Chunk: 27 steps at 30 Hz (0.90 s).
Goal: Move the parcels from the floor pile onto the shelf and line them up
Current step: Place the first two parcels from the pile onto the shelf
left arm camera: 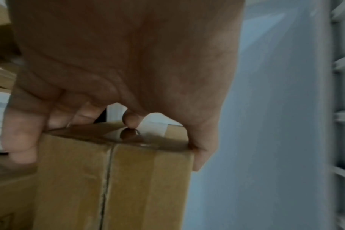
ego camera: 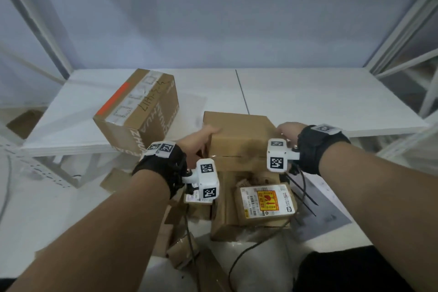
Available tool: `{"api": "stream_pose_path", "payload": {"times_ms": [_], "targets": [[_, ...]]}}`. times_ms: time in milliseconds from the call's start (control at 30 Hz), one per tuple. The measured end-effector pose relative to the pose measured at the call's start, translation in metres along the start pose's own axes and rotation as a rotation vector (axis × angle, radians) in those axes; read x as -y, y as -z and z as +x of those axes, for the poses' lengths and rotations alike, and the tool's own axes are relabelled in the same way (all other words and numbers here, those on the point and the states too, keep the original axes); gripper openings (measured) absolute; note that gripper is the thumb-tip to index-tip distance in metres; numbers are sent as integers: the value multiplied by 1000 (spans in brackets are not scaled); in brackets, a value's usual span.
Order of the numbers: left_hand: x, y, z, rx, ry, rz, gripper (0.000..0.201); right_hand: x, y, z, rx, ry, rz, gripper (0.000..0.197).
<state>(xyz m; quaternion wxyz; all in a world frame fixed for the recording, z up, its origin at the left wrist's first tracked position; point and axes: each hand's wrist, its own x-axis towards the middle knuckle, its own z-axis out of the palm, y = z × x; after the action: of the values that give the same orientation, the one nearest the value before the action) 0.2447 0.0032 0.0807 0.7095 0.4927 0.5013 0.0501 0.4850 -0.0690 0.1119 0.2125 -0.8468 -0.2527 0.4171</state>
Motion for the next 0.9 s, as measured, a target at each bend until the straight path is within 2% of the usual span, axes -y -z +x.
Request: {"api": "stream_pose_path", "payload": {"times_ms": [100,167,233,267,300,367,400,467,600,667,733,800,867,900], "targets": [[-17,7,-26,-23,-90,-16,41,14,4,-4,-76,59,58,36],[-26,9,-33,-36,-156,15,35,29,6,-12,-100,106,100,42],[-33,9,-32,-101,-219,-7,22,45,4,-17,-97,125,129,47],[-35,10,-31,-160,-276,-3,24,56,4,-19,-76,141,164,53],[-35,12,-28,-214,-327,35,35,65,2,-20,-39,131,217,61],[-32,13,-23,-355,-382,197,58,80,1,-21,36,117,306,78],[-32,13,-22,-416,-393,299,64,86,1,-20,53,124,322,81],[-30,13,-15,-500,-385,487,72,91,0,-22,98,136,358,73],[-28,3,-13,-513,-454,661,71,97,-26,-13,153,212,388,48],[-25,-4,-7,-503,-489,685,66,95,-43,-17,209,190,379,36],[-25,-5,-4,-451,-431,557,52,89,-56,-16,208,146,292,42],[-29,3,1,-419,-336,299,37,82,-60,-8,127,170,216,49],[-33,12,5,-416,-271,120,34,76,-59,-5,98,185,130,50],[-35,16,5,-414,-258,106,35,74,-57,-5,101,174,75,49]]}}
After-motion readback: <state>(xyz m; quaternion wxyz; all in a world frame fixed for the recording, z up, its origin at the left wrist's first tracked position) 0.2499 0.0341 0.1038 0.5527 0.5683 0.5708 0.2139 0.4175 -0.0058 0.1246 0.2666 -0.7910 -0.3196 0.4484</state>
